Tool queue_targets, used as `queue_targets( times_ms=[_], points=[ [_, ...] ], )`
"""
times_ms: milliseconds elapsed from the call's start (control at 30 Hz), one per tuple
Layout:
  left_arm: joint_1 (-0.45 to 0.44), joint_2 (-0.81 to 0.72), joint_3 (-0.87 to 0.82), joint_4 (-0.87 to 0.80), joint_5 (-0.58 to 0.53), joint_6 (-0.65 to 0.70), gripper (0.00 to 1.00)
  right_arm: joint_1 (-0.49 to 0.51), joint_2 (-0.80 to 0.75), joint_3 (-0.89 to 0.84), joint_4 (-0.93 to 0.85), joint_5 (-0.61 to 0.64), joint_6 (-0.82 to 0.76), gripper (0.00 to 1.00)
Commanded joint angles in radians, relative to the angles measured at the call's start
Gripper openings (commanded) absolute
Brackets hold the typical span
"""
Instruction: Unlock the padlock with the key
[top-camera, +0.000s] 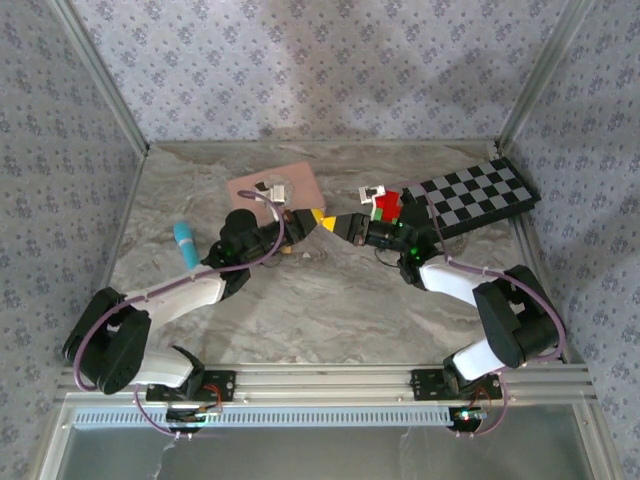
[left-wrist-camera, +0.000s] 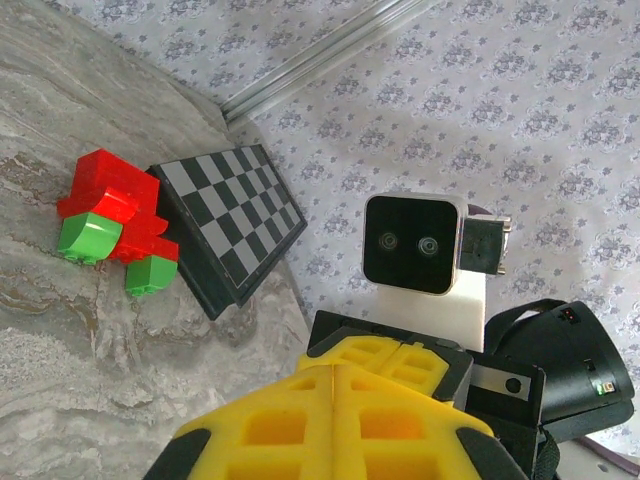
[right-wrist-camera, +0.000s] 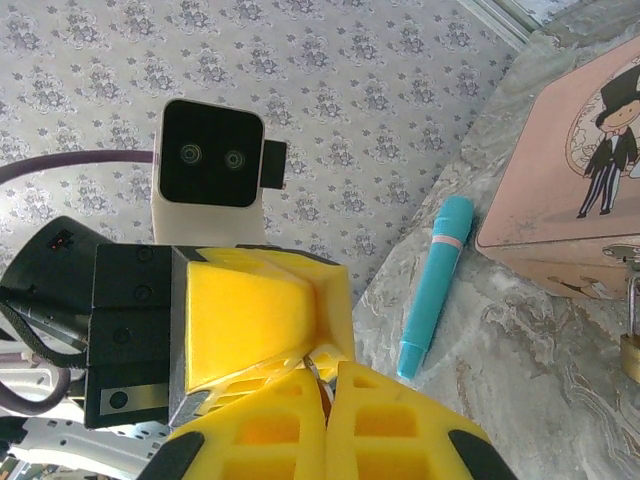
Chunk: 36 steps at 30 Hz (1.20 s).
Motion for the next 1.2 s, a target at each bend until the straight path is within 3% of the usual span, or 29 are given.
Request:
queue_targets(
  times_ms=[0,67,100,200,367,533,633,833,1167],
  points=[
    [0.001,-0.041,-0.013,-0.01,-0.027,0.019,0.15,0.002,0.0,-0.003,0.047,0.006,-0.01,0.0],
    [0.032,-0.07,-0.021,-0.084,-0.055,0.054,0.48,-0.005,-0.008,-0.011,0.03,0.009,-0.02,0.0],
    [0.05,-0.087,-0.027,-0.121,-0.074,0.068,0.59,-0.008,-0.011,-0.017,0.022,0.01,-0.026,0.0],
    [0.142,-0.138,-0.053,-0.263,-0.117,0.106,0.7,-0.013,-0.034,-0.024,-0.044,0.012,-0.063,0.0],
    [0.255,-0.156,-0.076,-0.468,-0.141,0.179,0.71,-0.01,-0.095,-0.017,-0.254,0.049,-0.186,0.0],
    [0.254,-0.088,-0.026,-0.652,-0.161,0.271,0.71,0.012,-0.165,0.048,-0.658,0.226,-0.388,0.0],
    [0.243,-0.025,0.017,-0.712,-0.157,0.327,0.68,0.013,-0.179,0.088,-0.807,0.304,-0.451,0.0],
    [0.179,0.098,0.133,-0.826,-0.239,0.442,0.68,0.015,-0.184,0.111,-0.853,0.325,-0.476,0.0],
    [0.172,0.322,0.252,-0.775,-0.277,0.515,0.64,0.019,-0.183,0.113,-0.851,0.312,-0.469,0.0]
  ],
)
